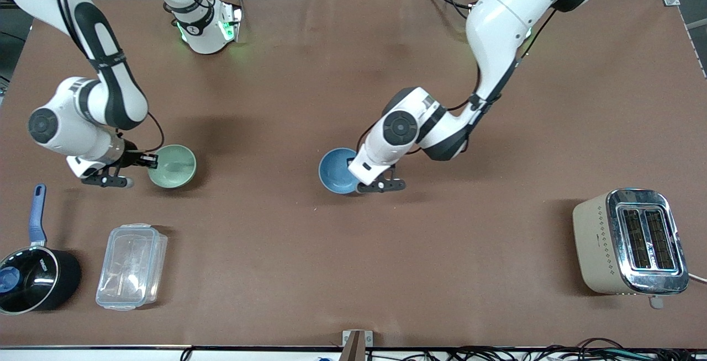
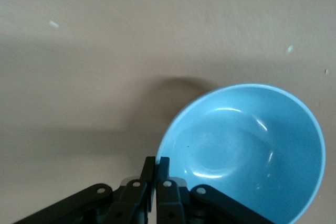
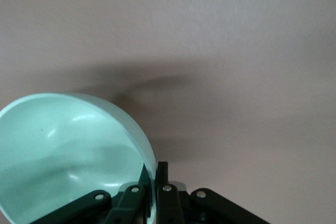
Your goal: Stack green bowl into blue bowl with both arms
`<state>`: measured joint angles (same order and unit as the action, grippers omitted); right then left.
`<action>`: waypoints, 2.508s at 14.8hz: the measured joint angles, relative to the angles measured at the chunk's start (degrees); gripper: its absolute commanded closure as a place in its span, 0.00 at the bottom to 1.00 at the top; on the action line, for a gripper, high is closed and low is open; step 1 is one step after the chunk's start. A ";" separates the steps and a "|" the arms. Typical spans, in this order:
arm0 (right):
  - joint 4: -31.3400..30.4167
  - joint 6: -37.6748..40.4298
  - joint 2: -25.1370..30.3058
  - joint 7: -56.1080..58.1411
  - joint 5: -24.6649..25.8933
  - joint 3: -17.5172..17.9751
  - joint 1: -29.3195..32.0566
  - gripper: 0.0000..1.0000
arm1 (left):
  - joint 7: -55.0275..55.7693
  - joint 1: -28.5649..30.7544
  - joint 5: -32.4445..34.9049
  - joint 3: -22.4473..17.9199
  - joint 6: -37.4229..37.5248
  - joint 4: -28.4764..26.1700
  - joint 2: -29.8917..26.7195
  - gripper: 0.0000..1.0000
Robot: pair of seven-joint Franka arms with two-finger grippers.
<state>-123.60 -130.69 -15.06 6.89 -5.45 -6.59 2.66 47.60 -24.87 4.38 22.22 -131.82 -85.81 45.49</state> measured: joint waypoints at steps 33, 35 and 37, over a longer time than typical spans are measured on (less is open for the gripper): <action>21.51 0.78 -14.54 -70.33 -0.39 14.12 -33.75 0.98 | -38.33 22.67 -3.04 -13.52 38.28 -8.15 -48.02 0.00; 21.42 0.77 -14.75 -70.33 -0.37 14.13 -33.76 0.98 | -38.33 22.69 -3.04 -13.53 38.38 -10.68 -50.76 0.00; 20.79 0.74 -14.82 -70.33 -0.37 14.13 -33.77 0.97 | -38.33 22.82 -3.04 -13.58 38.38 -11.44 -51.49 0.00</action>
<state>-102.81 -129.95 -29.88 -63.44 -5.82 7.55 -31.10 9.27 -2.05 1.34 8.64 -93.44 -97.24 -6.00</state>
